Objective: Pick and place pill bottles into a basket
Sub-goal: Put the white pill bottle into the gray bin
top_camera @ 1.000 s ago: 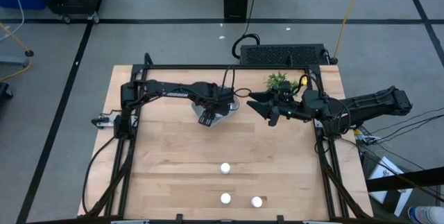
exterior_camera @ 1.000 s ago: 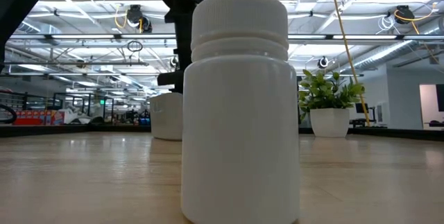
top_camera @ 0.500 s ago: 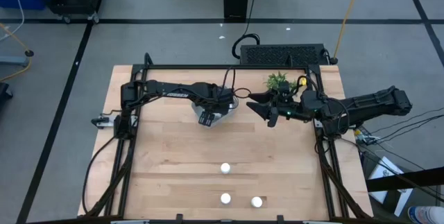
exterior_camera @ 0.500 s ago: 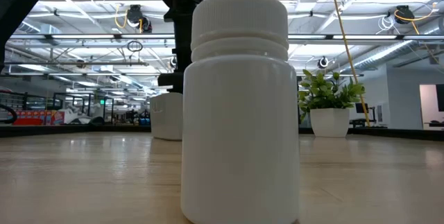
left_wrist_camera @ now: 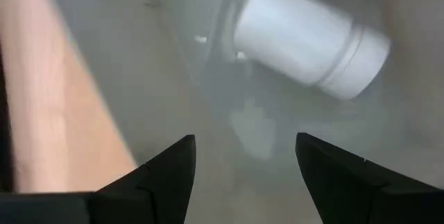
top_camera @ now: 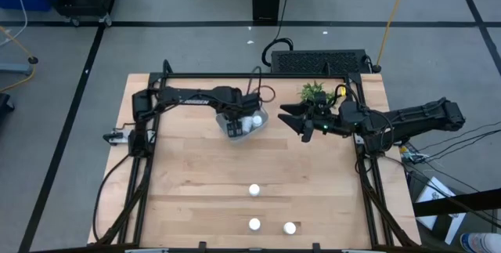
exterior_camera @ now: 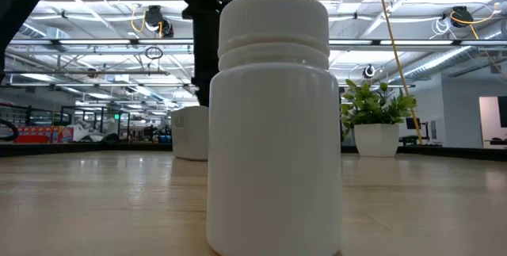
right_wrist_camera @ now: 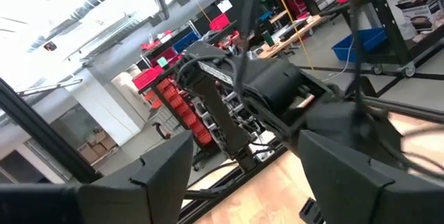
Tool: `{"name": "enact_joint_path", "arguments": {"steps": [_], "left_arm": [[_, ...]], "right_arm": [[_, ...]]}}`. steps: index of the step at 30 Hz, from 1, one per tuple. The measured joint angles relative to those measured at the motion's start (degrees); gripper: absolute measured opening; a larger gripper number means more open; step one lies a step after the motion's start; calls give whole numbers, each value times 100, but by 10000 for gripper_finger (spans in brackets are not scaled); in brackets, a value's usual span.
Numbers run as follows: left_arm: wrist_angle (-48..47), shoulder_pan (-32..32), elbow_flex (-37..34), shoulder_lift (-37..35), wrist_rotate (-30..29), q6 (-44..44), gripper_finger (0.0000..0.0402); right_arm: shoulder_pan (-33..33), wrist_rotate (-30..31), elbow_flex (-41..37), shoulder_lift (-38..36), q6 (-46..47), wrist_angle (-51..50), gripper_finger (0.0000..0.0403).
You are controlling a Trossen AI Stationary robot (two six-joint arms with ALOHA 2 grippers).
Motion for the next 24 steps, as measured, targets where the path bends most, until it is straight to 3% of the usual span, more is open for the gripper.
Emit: {"name": "enact_joint_path", "arguments": {"steps": [6, 14, 17, 24], "left_arm": [[2, 338, 4, -58, 1451, -2226, 255], [497, 288, 2, -58, 1993, -3508, 255], [687, 141, 2, -58, 2035, -3726, 255], [815, -55, 0, -23, 1460, -3839, 255]], "right_arm": [[-7, 4, 0, 0, -64, 2, 256], [-7, 9, 0, 0, -120, -33, 256], [-7, 11, 0, 0, -121, -49, 256], [-7, 13, 0, 0, -140, -52, 256]]}}
